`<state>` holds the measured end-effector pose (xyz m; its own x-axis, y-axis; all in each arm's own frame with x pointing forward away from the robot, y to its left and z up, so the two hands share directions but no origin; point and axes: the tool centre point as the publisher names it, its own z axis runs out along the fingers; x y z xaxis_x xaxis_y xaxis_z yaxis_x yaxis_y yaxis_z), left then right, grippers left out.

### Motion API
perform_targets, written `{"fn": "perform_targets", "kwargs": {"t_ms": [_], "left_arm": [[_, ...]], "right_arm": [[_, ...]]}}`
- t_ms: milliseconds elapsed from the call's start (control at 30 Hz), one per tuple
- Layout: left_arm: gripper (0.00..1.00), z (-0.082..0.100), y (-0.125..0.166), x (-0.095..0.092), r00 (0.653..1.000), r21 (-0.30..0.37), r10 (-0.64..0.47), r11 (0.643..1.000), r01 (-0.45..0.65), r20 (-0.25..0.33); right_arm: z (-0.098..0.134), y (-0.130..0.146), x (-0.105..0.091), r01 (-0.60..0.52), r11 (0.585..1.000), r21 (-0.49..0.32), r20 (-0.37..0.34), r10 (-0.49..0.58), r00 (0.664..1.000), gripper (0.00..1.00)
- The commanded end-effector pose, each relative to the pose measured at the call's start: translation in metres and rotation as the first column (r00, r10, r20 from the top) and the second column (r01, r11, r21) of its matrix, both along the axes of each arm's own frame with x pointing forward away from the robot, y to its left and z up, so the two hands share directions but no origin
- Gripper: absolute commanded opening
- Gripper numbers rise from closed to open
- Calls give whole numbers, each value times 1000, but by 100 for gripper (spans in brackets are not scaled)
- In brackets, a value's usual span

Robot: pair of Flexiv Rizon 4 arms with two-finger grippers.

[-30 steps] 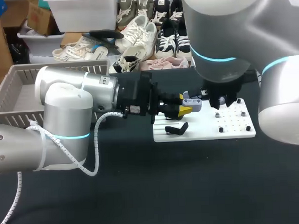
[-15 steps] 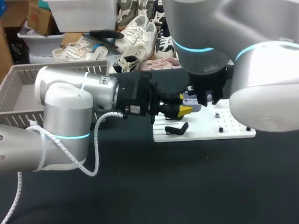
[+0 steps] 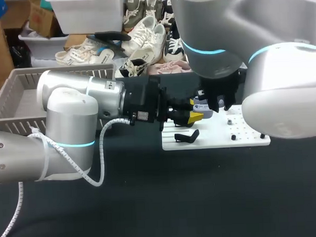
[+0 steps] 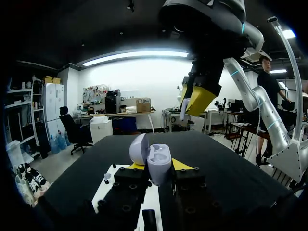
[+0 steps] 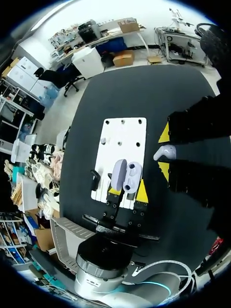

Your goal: Pick up each earbud case from the left stands, insert the matching earbuds, close the lid, and place the case in the box.

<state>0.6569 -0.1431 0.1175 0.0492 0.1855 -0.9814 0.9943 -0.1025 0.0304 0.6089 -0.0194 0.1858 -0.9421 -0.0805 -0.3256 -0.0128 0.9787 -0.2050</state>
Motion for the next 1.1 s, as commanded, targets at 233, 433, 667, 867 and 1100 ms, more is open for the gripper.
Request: {"fn": "perform_targets", "kwargs": {"t_ms": [233, 433, 667, 867, 1100], "left_arm": [[0, 0, 0, 1, 1000, 0, -1, 1000, 1, 0], [0, 0, 0, 1, 1000, 0, -1, 1000, 1, 0], [0, 0, 0, 1, 1000, 0, -1, 1000, 1, 0], [0, 0, 0, 1, 1000, 0, -1, 1000, 1, 0], [0, 0, 0, 1, 1000, 0, -1, 1000, 1, 0]], "right_arm": [[5, 18, 3, 310, 926, 214, -93, -297, 950, 0], [-1, 19, -7, 328, 932, 158, -124, -311, 942, 0], [-5, 14, -16, 310, 948, 71, -147, -297, 943, 0], [-3, 15, -18, 299, 952, 66, -171, -284, 943, 0], [-3, 15, -18, 299, 952, 66, -171, -284, 943, 0]]}}
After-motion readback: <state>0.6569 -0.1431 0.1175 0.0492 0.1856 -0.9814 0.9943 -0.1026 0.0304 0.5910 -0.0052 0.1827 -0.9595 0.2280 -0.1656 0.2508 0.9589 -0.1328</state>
